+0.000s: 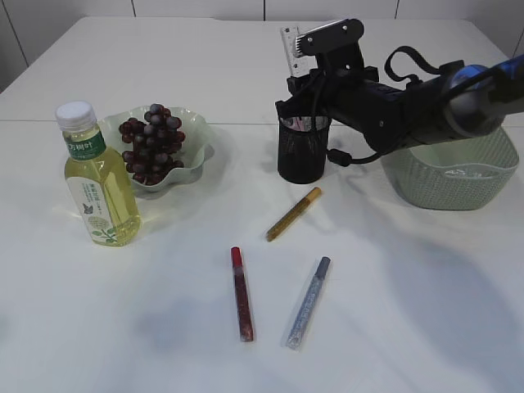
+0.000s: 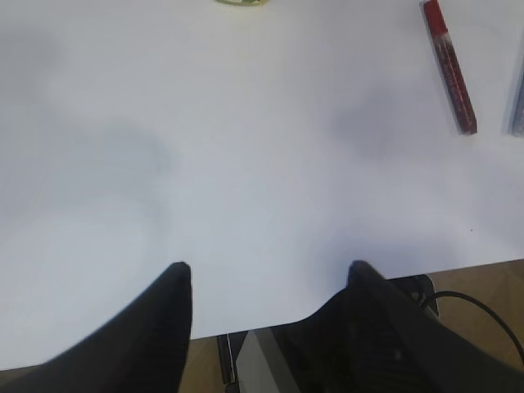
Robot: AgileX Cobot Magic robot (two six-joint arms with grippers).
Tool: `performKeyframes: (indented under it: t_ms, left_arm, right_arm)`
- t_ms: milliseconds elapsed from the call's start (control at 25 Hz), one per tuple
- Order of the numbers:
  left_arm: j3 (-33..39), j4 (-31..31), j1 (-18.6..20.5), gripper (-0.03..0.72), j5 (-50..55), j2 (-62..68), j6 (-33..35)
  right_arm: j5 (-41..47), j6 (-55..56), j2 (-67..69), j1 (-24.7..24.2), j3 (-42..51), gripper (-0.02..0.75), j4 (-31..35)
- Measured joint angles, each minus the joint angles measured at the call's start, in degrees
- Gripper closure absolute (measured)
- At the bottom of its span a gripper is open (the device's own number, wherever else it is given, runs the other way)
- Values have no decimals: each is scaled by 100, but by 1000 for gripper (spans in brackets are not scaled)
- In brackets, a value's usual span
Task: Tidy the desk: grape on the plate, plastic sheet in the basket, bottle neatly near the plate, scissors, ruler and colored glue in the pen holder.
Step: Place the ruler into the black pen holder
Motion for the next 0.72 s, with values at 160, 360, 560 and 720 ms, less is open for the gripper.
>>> performKeyframes:
  t_ms: [160, 360, 560, 720]
  left_arm:
    - [0, 0, 0, 253, 0, 0, 0]
    - [0, 8, 0, 253, 0, 0, 0]
    - [0, 8, 0, 253, 0, 0, 0]
    - [0, 8, 0, 253, 0, 0, 0]
  right_arm:
    - [74, 76, 0, 0, 0, 402, 0]
    - [74, 98, 0, 0, 0, 356, 0]
    - [107, 111, 0, 0, -14, 351, 0]
    - [667, 139, -68, 0, -167, 350, 0]
